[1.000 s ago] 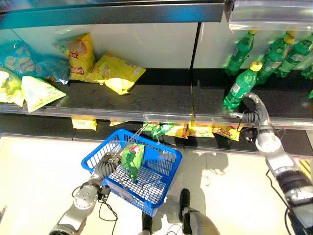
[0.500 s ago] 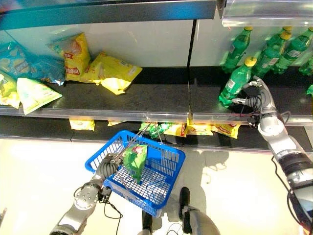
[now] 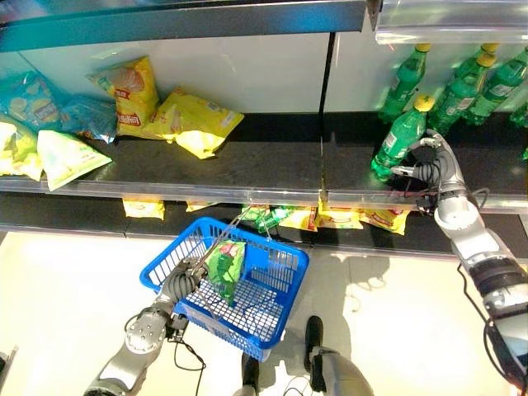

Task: Pick up the snacks into the basket

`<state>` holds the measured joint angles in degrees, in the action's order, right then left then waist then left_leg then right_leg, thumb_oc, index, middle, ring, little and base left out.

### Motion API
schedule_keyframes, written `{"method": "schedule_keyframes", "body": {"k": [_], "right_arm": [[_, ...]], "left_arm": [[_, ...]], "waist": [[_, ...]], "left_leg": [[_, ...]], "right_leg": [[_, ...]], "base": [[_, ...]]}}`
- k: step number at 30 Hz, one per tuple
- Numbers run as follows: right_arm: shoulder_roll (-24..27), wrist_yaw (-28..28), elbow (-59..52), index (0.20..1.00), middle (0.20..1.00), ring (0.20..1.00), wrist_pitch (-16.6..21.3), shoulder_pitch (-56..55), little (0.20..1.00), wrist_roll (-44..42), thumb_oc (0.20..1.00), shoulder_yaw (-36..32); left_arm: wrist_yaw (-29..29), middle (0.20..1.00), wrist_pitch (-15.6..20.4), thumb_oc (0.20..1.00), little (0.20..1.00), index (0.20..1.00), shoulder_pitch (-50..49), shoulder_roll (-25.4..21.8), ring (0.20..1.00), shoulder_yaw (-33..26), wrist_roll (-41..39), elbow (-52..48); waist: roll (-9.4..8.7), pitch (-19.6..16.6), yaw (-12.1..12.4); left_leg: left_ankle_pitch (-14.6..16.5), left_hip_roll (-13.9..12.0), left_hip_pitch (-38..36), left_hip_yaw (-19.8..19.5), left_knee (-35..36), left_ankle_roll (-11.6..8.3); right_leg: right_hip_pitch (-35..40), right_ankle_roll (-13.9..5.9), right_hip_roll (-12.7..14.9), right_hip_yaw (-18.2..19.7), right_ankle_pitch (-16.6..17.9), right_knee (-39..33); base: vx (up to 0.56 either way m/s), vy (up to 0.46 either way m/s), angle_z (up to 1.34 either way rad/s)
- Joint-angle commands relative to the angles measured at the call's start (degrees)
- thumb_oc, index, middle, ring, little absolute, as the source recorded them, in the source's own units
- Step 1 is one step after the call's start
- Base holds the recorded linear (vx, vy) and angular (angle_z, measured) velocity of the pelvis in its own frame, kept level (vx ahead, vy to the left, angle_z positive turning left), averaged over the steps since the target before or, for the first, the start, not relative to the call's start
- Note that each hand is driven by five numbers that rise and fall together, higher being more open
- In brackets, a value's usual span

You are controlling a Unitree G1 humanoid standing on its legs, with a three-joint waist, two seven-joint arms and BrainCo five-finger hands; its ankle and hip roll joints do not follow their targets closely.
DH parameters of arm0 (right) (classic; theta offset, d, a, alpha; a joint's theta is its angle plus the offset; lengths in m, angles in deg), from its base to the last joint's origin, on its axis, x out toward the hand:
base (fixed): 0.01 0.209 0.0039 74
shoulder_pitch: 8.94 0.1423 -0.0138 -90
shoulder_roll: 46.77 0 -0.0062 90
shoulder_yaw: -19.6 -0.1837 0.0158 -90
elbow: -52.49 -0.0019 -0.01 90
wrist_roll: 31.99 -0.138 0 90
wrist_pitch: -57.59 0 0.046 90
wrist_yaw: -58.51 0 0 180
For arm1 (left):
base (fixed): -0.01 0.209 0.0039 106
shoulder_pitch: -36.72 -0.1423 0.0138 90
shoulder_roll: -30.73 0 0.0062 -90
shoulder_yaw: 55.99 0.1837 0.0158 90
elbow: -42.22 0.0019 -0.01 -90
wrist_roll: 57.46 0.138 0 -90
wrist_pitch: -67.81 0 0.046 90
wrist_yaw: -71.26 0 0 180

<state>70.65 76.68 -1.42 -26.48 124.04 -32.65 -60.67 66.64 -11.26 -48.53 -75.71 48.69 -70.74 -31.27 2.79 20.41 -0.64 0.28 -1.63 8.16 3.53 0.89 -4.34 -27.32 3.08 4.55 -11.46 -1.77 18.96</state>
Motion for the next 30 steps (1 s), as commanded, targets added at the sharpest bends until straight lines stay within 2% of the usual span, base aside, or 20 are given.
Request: {"method": "schedule_keyframes", "body": {"k": [1, 6, 10, 17, 24, 30], "right_arm": [[-0.34, 2.44, 0.58, 1.0, 1.0, 1.0, 1.71, 2.29, 1.0, -2.51, 1.0, 0.2], [-0.71, 3.56, 4.18, 1.0, 1.0, 1.0, 1.78, 2.03, 1.0, -5.26, 1.0, -1.64], [0.94, 3.76, 5.61, 1.0, 1.0, 1.0, 1.89, 1.23, 1.0, -5.89, 1.0, -2.65], [2.41, 4.1, 4.65, 1.0, 1.0, 1.0, 2.58, -1.78, 1.0, -6.09, 1.0, -4.61], [2.8, 4.41, 4.38, 1.0, 1.0, 1.0, 2.98, -3.56, 1.0, -7.2, 1.0, -6.78], [3.6, 3.75, 5.37, 1.0, 1.0, 1.0, 2.64, -2.41, 1.0, -7.57, 1.0, -6.0]], "left_arm": [[-1.41, 0.2, 5.36, 0.2, 0.2, 0.2, 1.59, -1.18, 0.2, -0.26, -3.49, -8.92], [-1.62, 0.2, 5.15, 0.2, 0.2, 0.2, 1.57, -1.09, 0.2, 0.31, -3.41, -8.75], [-1.56, 0.2, 5.23, 0.2, 0.2, 0.2, 1.13, -1.44, 0.2, 0.19, -3.39, -9.27], [-1.29, 0.2, 5.25, 0.2, 0.2, 0.2, 0.8, -1.68, 0.2, 0.15, -2.83, -9.24], [-0.92, 0.2, 5.17, 0.2, 0.2, 0.2, 0.86, -1.78, 0.2, 0.31, -2.81, -9.04], [-0.71, 0.2, 5.06, 0.2, 0.2, 0.2, 0.73, -2.06, 0.2, 0.27, -3.11, -9.14]], "waist": [[-0.47, -2.65, 0.92], [-0.21, -2.81, 0.93], [-0.52, -2.62, 0.58], [-1.21, -2.61, -0.24], [-1.21, -2.74, -0.48], [-1.11, -2.82, -0.52]], "left_leg": [[1.14, -2.37, -1.9, -3.0, -0.69, -0.68], [1.05, -2.38, -1.82, -3.08, -0.48, -0.62], [1.27, -2.39, -2.16, -2.97, -0.19, -0.62], [1.66, -2.43, -2.74, -2.44, 0.0, -0.6], [1.78, -2.62, -3.02, -2.3, -0.03, -0.72], [1.8, -2.58, -3.31, -2.11, 0.29, -0.8]], "right_leg": [[0.4, -9.99, 4.81, 2.6, -2.32, 4.53], [0.17, -9.81, 4.65, 2.36, -2.5, 4.44], [-0.12, -10.0, 4.63, 2.57, -2.03, 4.38], [-0.56, -10.33, 4.45, 3.39, -1.64, 4.52], [-0.6, -10.4, 4.51, 3.46, -1.77, 4.75], [-0.9, -10.59, 4.46, 3.81, -1.43, 4.64]], "base": [[0.02, -0.01, 0.09], [0.0, -0.002, 0.03], [0.0, 0.0, 0.0], [0.0, 0.0, 0.0], [0.0, 0.0, 0.0], [0.0, 0.0, 0.0]]}}
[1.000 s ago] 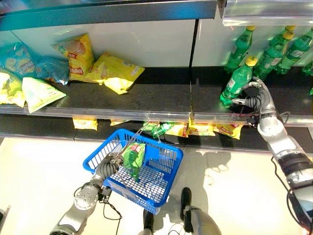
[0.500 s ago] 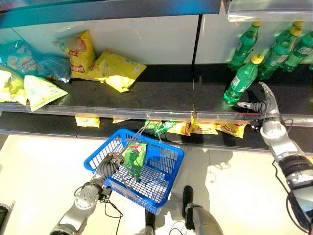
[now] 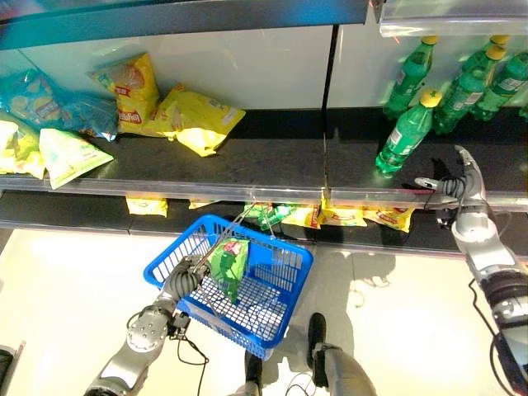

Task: Pick up the snacks into the basket

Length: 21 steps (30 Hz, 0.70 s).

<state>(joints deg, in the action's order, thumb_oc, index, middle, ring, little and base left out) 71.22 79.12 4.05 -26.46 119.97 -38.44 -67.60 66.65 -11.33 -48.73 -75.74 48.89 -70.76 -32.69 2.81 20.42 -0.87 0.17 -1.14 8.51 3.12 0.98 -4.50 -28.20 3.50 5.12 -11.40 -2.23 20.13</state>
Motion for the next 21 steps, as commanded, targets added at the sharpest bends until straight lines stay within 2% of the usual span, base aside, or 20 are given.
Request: {"method": "schedule_keyframes", "body": {"k": [1, 9, 21], "right_arm": [[3.18, 1.05, 0.28, 1.0, 1.0, 1.0, 2.39, 3.23, 1.0, -1.97, 1.0, 1.94], [2.29, -0.58, 3.5, 1.0, 1.0, 1.0, 1.46, 12.54, 1.0, -2.75, 1.0, 8.79], [1.56, -0.86, 3.65, 1.0, 1.0, 1.0, 1.22, 14.63, 1.0, -3.36, 1.0, 10.2]], "left_arm": [[-0.7, 0.2, 5.1, 0.2, 0.2, 0.2, 1.11, -2.07, 0.2, 0.28, -3.2, -7.76], [-0.28, 0.2, 4.87, 0.2, 0.2, 0.2, 1.33, -2.42, 0.2, 0.93, -4.78, -8.85], [-0.3, 0.2, 4.48, 0.2, 0.2, 0.2, 0.55, -2.73, 0.2, 0.51, -5.3, -9.97]], "waist": [[-1.09, -2.89, -0.13], [-0.33, -3.05, 0.86], [0.4, -3.31, 2.02]], "left_leg": [[1.83, -3.04, -3.71, -1.7, 0.26, -0.71], [1.47, -2.97, -3.75, -2.07, 0.24, -1.04], [-0.05, -3.59, -3.51, -4.22, 1.22, -1.8]], "right_leg": [[-0.1, -11.02, 3.92, 3.8, -1.0, 3.49], [-0.22, -10.8, 4.32, 3.5, -1.67, 4.6], [0.24, -10.26, 5.23, 0.86, -2.97, 6.25]], "base": [[0.0, 0.0, 0.0], [0.0, 0.0, 0.0], [0.0, -0.047, 0.11]]}}
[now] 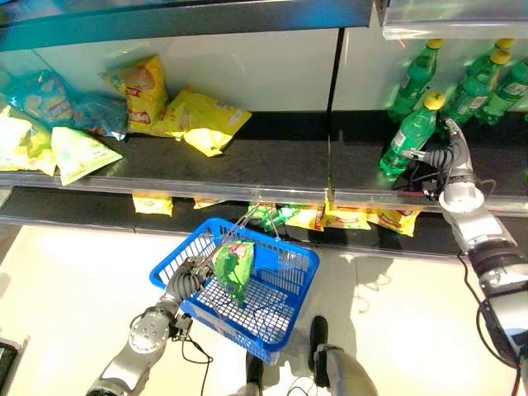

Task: Pick up the snacks into the basket

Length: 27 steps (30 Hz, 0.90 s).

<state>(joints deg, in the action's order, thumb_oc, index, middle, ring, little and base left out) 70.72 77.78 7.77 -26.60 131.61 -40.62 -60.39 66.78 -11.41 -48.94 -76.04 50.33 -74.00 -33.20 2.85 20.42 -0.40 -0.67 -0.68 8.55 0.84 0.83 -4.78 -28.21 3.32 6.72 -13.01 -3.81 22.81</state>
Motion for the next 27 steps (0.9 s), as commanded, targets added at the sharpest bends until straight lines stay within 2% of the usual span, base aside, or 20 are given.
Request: {"method": "schedule_keyframes", "body": {"k": [1, 9, 10, 11, 12, 13, 27], "right_arm": [[1.61, 0.54, 0.09, 1.0, 1.0, 1.0, 1.52, 3.04, 1.0, -1.42, 1.0, 3.11], [0.35, -0.13, 0.79, 1.0, 1.0, 1.0, 1.77, 2.75, 1.0, -2.81, 1.0, 3.34], [-0.2, -0.77, 0.54, 0.57, 0.57, 0.57, 1.87, 2.67, 0.57, -3.63, 0.57, 3.58], [-0.2, -0.78, 0.54, 0.529, 0.529, 0.529, 1.88, 2.67, 0.529, -3.64, 0.529, 3.57], [-0.4, -1.14, 0.46, 0.266, 0.266, 0.266, 1.88, 2.65, 0.266, -3.95, 0.266, 3.84], [-0.95, -1.65, 0.52, 0.2, 0.2, 0.2, 1.96, 2.76, 0.2, -4.36, 0.2, 4.31], [-2.11, -2.05, 2.32, 0.2, 0.2, 0.2, 2.5, 4.83, 0.2, -6.01, 0.2, 5.52]], "left_arm": [[-0.66, 0.2, 4.53, 0.2, 0.2, 0.2, 0.81, -2.57, 0.2, -0.87, -1.95, -9.39], [-0.83, 0.2, 4.45, 0.2, 0.2, 0.2, 0.66, -2.42, 0.2, -0.79, -2.25, -10.0], [-0.83, 0.2, 4.38, 0.2, 0.2, 0.2, 0.67, -2.41, 0.2, -0.67, -2.16, -9.87], [-0.83, 0.2, 4.38, 0.2, 0.2, 0.2, 0.67, -2.42, 0.2, -0.67, -2.16, -9.87], [-0.78, 0.2, 4.34, 0.2, 0.2, 0.2, 0.59, -2.54, 0.2, -0.75, -2.13, -10.21], [-0.66, 0.2, 4.43, 0.2, 0.2, 0.2, 0.21, -2.77, 0.2, -0.85, -2.09, -10.56], [-0.49, 0.2, 4.67, 0.2, 0.2, 0.2, -1.17, -3.89, 0.2, -1.49, -2.95, -12.29]], "waist": [[0.41, -3.29, 1.89], [0.39, -3.33, 2.73], [0.29, -3.33, 2.96], [0.3, -3.35, 2.94], [0.19, -3.32, 3.07], [0.01, -3.36, 3.43], [0.3, -3.57, 5.55]], "left_leg": [[0.44, -4.35, -3.62, -2.35, 1.7, -1.68], [-0.76, -5.07, -3.12, -3.87, 2.54, -2.02], [-0.98, -5.3, -3.04, -4.33, 2.76, -2.08], [-0.99, -5.32, -3.04, -4.36, 2.79, -2.08], [-1.1, -5.4, -3.04, -4.62, 2.89, -2.12], [-1.25, -5.55, -3.05, -4.92, 3.13, -2.17], [-2.47, -5.31, -2.01, -9.17, 3.94, -2.36]], "right_leg": [[0.12, -9.99, 3.59, 2.02, -1.59, 3.73], [-0.19, -9.45, 3.55, 0.48, -2.2, 4.3], [-0.22, -9.36, 3.49, 0.1, -2.35, 4.44], [-0.22, -9.36, 3.49, 0.07, -2.36, 4.44], [-0.22, -9.31, 3.49, -0.12, -2.39, 4.45], [-0.24, -9.29, 3.58, -0.43, -2.41, 4.53], [0.99, -8.6, 4.78, -3.22, -3.48, 5.04]], "base": [[0.01, -0.052, 0.17], [0.01, -0.058, 0.11], [0.01, -0.045, 0.1], [0.02, -0.043, 0.12], [0.01, -0.041, 0.15], [0.01, -0.041, 0.14], [0.0, -0.013, 0.13]]}}
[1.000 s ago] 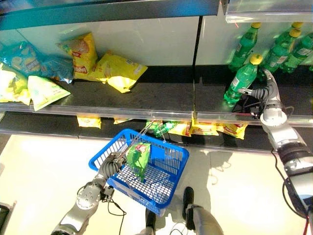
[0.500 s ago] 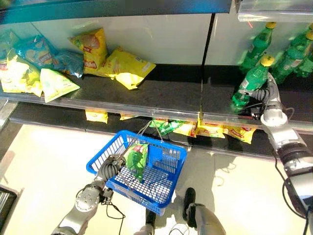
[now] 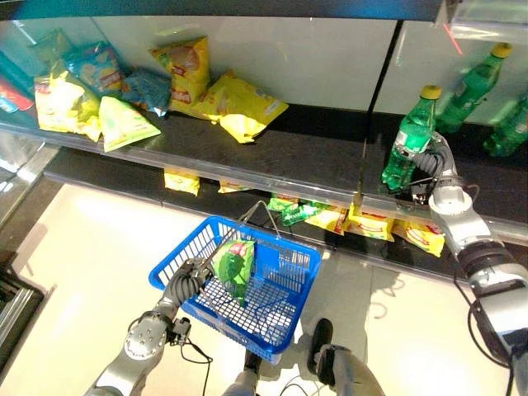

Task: Pick up the snacks into the basket

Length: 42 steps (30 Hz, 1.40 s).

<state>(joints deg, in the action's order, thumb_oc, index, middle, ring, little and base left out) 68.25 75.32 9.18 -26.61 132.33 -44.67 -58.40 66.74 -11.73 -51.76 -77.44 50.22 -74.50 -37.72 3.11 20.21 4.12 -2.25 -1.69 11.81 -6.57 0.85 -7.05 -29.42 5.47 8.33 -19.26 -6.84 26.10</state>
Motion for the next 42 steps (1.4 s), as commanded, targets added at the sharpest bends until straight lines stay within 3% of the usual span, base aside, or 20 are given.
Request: {"method": "schedule_keyframes", "body": {"k": [1, 6, 11, 17, 18, 22, 26, 30, 33, 36, 42], "right_arm": [[0.12, 0.38, -0.02, 0.2, 0.2, 0.2, 2.82, 3.89, 0.2, -3.24, 0.2, 2.95], [-0.28, -0.34, -10.21, 0.2, 0.2, 0.2, 4.38, 1.45, 0.2, -6.77, 0.2, 1.81], [0.39, -3.0, -23.65, 0.2, 0.2, 0.2, 6.35, -3.58, 0.2, -12.02, 0.2, -0.15], [0.49, -9.5, -41.74, 0.2, 0.2, 0.2, 7.27, -16.28, 0.2, -18.15, 0.2, -3.02], [-0.61, -12.05, -46.98, 0.2, 0.2, 0.2, 7.29, -21.79, 0.2, -20.22, 0.2, -3.53], [-4.27, -17.13, -54.01, 0.2, 0.2, 0.2, 6.06, -32.76, 0.2, -21.99, 0.2, -3.84], [-7.46, -19.71, -55.65, 0.2, 0.2, 0.2, 4.91, -39.01, 0.2, -20.51, 0.2, -3.25], [-14.72, -21.0, -50.91, 0.2, 0.2, 0.2, 3.82, -43.37, 0.2, -18.73, 0.2, 1.43], [-15.85, -20.92, -49.55, 0.2, 0.2, 0.2, 3.89, -43.83, 0.2, -14.8, 0.2, 2.58], [-20.37, -19.65, -40.28, 0.2, 0.2, 0.2, 4.31, -43.33, 0.2, -11.23, 0.2, 6.59], [-24.57, -17.49, -28.44, 0.2, 0.2, 0.2, 3.66, -39.47, 0.2, -6.63, 0.2, 10.86]], "left_arm": [[-0.3, 0.2, 4.86, 0.2, 0.2, 0.2, 1.78, -2.42, 0.2, -1.21, -2.35, -7.57], [0.53, 0.2, 4.18, 0.2, 0.2, 0.2, 2.18, -2.41, 0.2, -1.05, -1.77, -6.18], [1.24, 0.2, 3.22, 0.2, 0.2, 0.2, 2.02, -1.8, 0.2, -1.58, -0.18, -2.7], [1.76, 0.2, 1.68, 0.2, 0.2, 0.2, 1.26, 0.54, 0.2, -3.24, 3.1, 1.41], [1.44, 0.2, 1.51, 0.2, 0.2, 0.2, 0.76, 1.54, 0.2, -4.41, 4.16, 1.53], [1.68, 0.2, 1.15, 0.2, 0.2, 0.2, -0.62, 2.87, 0.2, -6.1, 5.85, 0.34], [1.84, 0.2, 1.45, 0.2, 0.2, 0.2, -1.27, 3.39, 0.2, -6.99, 7.09, -0.5], [0.91, 0.2, 2.35, 0.2, 0.2, 0.2, -1.59, 4.44, 0.2, -7.46, 7.36, -1.5], [1.07, 0.2, 2.59, 0.2, 0.2, 0.2, -1.66, 4.92, 0.2, -7.45, 6.94, -2.18], [0.86, 0.2, 3.51, 0.2, 0.2, 0.2, -0.14, 5.68, 0.2, -5.7, 6.17, -4.24], [1.64, 0.2, 3.87, 0.2, 0.2, 0.2, 1.68, 6.04, 0.2, -3.63, 3.2, -7.38]], "waist": [[0.01, -3.39, 1.12], [-1.0, -3.89, 0.58], [-2.96, -5.4, -1.17], [-5.44, -7.56, -3.9], [-6.24, -8.29, -5.12], [-7.32, -9.5, -6.23], [-7.74, -10.35, -6.92], [-8.01, -10.96, -7.01], [-7.97, -11.06, -6.91], [-7.83, -11.25, -6.48], [-7.57, -11.46, -5.47]], "left_leg": [[-0.84, -4.23, -5.24, -1.85, 3.9, -0.09], [-0.28, -4.55, -5.8, -1.11, 3.49, -0.06], [0.81, -5.15, -6.95, 1.38, 2.62, -0.04], [2.86, -5.36, -9.73, 5.95, 1.21, 0.18], [3.64, -5.21, -10.7, 7.35, 0.94, 0.39], [4.7, -4.97, -12.6, 9.9, 0.91, 0.88], [5.13, -4.83, -13.83, 10.95, 1.28, 1.13], [5.69, -4.35, -15.18, 12.32, 1.79, 1.66], [5.8, -4.22, -15.82, 12.37, 2.12, 1.82], [5.81, -4.0, -16.62, 11.69, 2.68, 2.06], [5.98, -3.34, -16.71, 10.54, 2.84, 2.45]], "right_leg": [[2.38, -10.68, 3.24, 2.8, -0.53, 1.73], [3.75, -10.72, 2.73, 2.53, 0.05, 0.33], [6.78, -11.27, 1.51, 3.35, 2.98, -4.89], [11.35, -12.0, 0.04, 5.97, 5.61, -11.21], [12.48, -12.36, -0.36, 6.93, 6.06, -12.66], [14.35, -12.94, -0.95, 9.15, 7.01, -14.73], [15.51, -13.37, -1.0, 9.83, 7.5, -15.97], [16.6, -14.03, -0.77, 10.82, 8.32, -17.04], [17.2, -14.2, -0.48, 10.69, 8.32, -16.99], [18.46, -14.36, 0.19, 10.13, 8.28, -17.07], [19.81, -14.5, 1.14, 9.23, 8.82, -17.95]], "base": [[0.0, 0.015, 0.13], [0.01, 0.029, 0.08], [0.03, 0.054, 0.05], [0.06, 0.093, -0.29], [0.06, 0.103, -0.38], [0.04, 0.09, -0.45], [0.03, 0.078, -0.3], [0.0, 0.085, -0.16], [0.01, 0.05, -0.12], [0.0, 0.056, 0.05], [0.0, 0.031, 0.14]]}}
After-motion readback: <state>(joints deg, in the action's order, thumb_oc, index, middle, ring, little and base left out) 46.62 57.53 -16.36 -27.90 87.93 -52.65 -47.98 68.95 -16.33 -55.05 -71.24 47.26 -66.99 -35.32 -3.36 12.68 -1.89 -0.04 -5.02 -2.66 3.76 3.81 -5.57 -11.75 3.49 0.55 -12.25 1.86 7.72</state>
